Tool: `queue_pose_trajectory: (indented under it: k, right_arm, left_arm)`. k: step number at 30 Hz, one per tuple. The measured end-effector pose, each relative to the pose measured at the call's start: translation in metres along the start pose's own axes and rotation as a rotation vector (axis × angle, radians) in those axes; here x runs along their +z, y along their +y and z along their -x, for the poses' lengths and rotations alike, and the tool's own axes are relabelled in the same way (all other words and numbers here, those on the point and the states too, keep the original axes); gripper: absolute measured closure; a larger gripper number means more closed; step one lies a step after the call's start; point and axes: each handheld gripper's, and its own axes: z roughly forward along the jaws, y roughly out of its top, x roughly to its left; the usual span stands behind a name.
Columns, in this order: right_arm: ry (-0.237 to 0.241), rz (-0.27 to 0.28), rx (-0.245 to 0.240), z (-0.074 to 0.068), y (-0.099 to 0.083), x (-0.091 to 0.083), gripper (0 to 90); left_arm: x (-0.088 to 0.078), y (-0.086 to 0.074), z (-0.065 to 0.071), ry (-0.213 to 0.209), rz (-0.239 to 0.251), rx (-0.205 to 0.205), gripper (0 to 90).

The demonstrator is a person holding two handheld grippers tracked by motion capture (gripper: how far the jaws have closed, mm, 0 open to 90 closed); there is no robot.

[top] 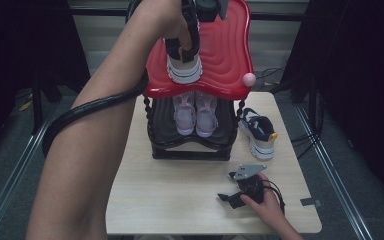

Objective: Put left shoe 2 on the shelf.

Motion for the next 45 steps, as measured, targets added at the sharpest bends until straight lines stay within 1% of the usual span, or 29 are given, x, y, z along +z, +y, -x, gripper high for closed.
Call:
queue_pose_trajectory:
  k: [3,12,16,17,21,22,24,27,29,31,34,38,45]
  right_arm:
    - [0.0,-0.001,0.001,0.0,0.0,0.0,11.7]
    - [0.0,0.0,0.0,0.0,0.0,0.0,11.7]
    - [0.0,0.0,-0.001,0.0,0.0,0.0,11.6]
    - [0.0,-0.001,0.002,0.0,0.0,0.0,11.7]
    - [0.0,-0.001,0.001,0.0,0.0,0.0,11.7]
    - [0.0,0.0,0.0,0.0,0.0,0.0,11.7]
    - [0.0,-0.001,0.001,0.0,0.0,0.0,11.7]
    - [0.0,0.0,0.001,0.0,0.0,0.0,11.7]
    - [0.0,0.001,-0.001,0.0,0.0,0.0,11.7]
    - [0.0,0.0,0.0,0.0,0.0,0.0,11.7]
    - [0.0,0.0,0.001,0.0,0.0,0.0,11.7]
    - [0.0,-0.001,0.002,0.0,0.0,0.0,11.7]
    - [0.0,0.0,0.0,0.0,0.0,0.0,11.7]
  left_arm:
    - [0.0,0.0,0.0,-0.001,0.002,-0.004,54.2]
    - [-0.001,-0.001,0.001,0.013,0.006,-0.004,50.8]
    - [-0.001,-0.002,0.001,0.013,0.005,-0.009,47.7]
    - [0.0,-0.003,0.0,0.013,0.009,-0.016,46.7]
    - [-0.001,-0.004,0.0,0.017,0.018,-0.02,44.4]
    - [-0.002,-0.004,0.0,0.012,0.027,-0.032,43.8]
    - [-0.004,-0.005,-0.001,0.011,0.045,-0.032,43.1]
    - [-0.008,-0.006,-0.001,0.011,0.056,-0.049,41.5]
    - [-0.009,-0.007,-0.001,0.002,0.065,-0.044,41.2]
    - [-0.01,-0.008,-0.001,-0.012,0.076,-0.056,40.7]
    - [-0.011,-0.009,-0.001,-0.01,0.081,-0.059,39.3]
    - [-0.013,-0.011,0.0,-0.026,0.097,-0.077,38.8]
    - [-0.016,-0.019,-0.002,-0.033,0.103,-0.092,38.0]
